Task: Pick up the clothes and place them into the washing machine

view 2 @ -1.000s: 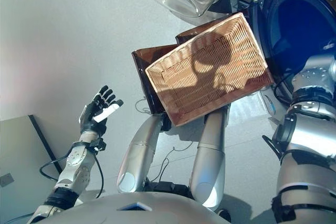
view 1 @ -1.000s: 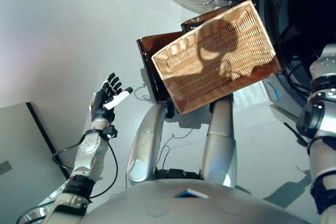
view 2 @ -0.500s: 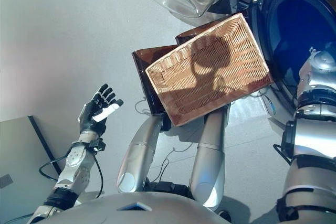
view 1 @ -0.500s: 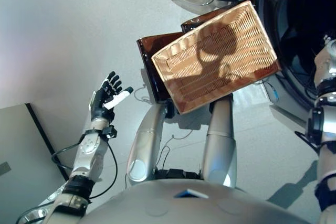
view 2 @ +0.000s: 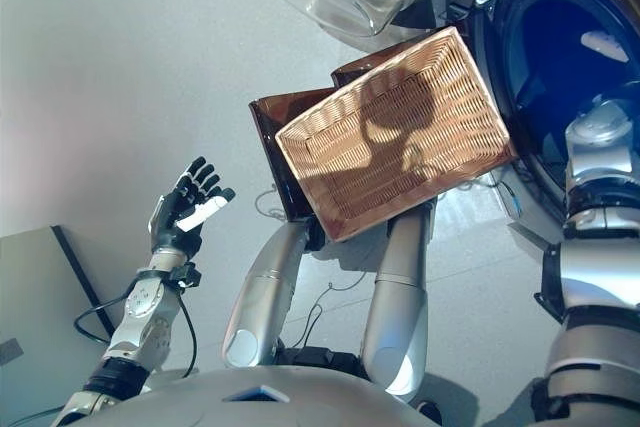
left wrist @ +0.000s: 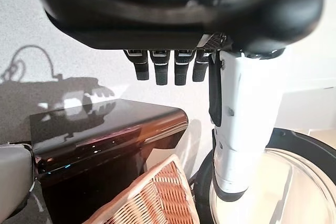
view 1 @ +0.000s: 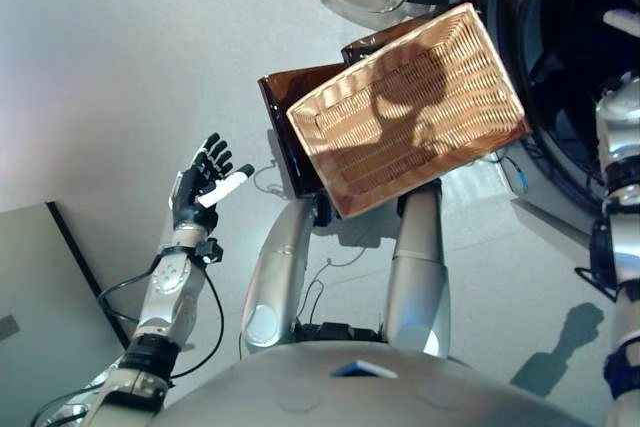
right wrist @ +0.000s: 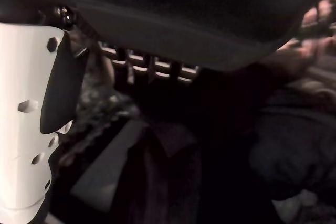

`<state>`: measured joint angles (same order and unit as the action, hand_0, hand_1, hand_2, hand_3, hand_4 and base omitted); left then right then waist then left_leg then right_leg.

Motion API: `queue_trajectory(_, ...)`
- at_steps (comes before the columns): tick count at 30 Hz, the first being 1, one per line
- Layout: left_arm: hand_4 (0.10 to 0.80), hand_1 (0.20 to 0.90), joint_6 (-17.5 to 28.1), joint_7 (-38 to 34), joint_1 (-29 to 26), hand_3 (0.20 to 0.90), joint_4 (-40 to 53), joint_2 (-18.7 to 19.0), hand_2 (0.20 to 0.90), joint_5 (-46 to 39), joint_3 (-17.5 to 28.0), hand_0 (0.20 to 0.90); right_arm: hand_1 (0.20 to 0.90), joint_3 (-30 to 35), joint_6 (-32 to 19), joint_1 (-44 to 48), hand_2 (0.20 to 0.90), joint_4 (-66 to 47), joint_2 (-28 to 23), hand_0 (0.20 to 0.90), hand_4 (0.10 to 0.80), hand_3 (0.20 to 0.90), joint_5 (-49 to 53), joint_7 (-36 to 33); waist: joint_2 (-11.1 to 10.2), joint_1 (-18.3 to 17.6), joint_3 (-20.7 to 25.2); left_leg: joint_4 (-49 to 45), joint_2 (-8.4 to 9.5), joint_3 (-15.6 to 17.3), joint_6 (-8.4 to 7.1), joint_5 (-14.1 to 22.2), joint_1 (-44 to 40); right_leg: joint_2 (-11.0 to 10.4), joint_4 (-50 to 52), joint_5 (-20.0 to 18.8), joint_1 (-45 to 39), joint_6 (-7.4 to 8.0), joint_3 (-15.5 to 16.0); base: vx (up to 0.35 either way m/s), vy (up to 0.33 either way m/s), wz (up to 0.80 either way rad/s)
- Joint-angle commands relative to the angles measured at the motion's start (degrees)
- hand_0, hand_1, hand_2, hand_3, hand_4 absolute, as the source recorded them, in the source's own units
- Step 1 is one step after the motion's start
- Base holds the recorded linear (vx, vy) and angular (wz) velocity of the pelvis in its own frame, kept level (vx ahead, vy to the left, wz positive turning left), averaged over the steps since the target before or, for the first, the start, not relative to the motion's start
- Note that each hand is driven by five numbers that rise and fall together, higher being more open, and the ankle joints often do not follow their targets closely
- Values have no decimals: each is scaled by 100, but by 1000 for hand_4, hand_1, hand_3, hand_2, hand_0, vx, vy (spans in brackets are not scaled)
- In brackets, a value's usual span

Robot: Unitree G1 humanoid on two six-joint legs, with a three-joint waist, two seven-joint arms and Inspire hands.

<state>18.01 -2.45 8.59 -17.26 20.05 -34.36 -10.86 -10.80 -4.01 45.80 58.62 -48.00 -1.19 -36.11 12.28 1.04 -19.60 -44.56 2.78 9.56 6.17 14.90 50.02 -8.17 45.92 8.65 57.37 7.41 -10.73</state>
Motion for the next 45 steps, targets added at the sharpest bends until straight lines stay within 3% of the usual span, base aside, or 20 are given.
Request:
queue_trajectory(1, 800, 900, 531, -41, 340, 900, 338, 232, 900, 102, 645, 900, 900, -42, -207, -97, 900, -250, -196, 900, 800, 900, -643, -366, -219, 58, 393, 491, 189, 120, -235, 110, -440, 171, -320, -121, -265, -504, 140, 0, 0, 0)
queue_trajectory(17, 800, 900, 570, -134, 282, 900, 387, 246, 900, 173, 725, 900, 900, -110, -236, -283, 900, 702, 855, 900, 800, 900, -220, 21, -225, 125, 387, 525, 205, 114, -228, 82, -458, 159, -382, -183, -305, -498, 183, -1, 1, -1)
queue_trajectory(21, 800, 900, 577, -139, 288, 900, 397, 251, 900, 170, 756, 900, 900, -156, -170, -299, 900, 788, 919, 900, 800, 900, -351, 14, -228, 130, 384, 514, 210, 111, -227, 85, -453, 144, -376, -189, -307, -495, 178, 0, 0, 0)
queue_trajectory(28, 800, 900, 564, -113, 257, 900, 393, 291, 900, 159, 732, 900, 900, -303, -16, -176, 900, 1240, 823, 900, 800, 900, -439, 208, -233, 150, 384, 488, 223, 107, -227, 87, -415, 130, -348, -192, -268, -505, 176, 0, 0, 0)
queue_trajectory(31, 800, 900, 465, 26, 343, 900, 477, 363, 900, 74, 649, 900, 900, -678, 484, 250, 900, 2230, 458, 900, 800, 900, -820, 478, -208, 242, 410, 488, 244, 90, -235, 70, -388, 93, -336, -204, -239, -522, 161, -8, 3, 3)
queue_trajectory(34, 800, 900, 364, 83, 348, 900, 518, 385, 900, 83, 648, 900, 900, -956, 676, 529, 900, 2589, 409, 900, 800, 900, -1102, 665, -185, 267, 415, 478, 237, 91, -233, 56, -361, 91, -331, -204, -220, -527, 164, -3, -6, 4)
queue_trajectory(45, 800, 900, 202, 135, 419, 900, 584, 390, 900, 138, 805, 900, 900, -1271, 853, 715, 900, 2648, 141, 900, 800, 900, -1532, 955, -90, 254, 337, 487, 254, 120, -233, 20, -294, 111, -277, -200, -91, -553, 121, 0, 0, 0)
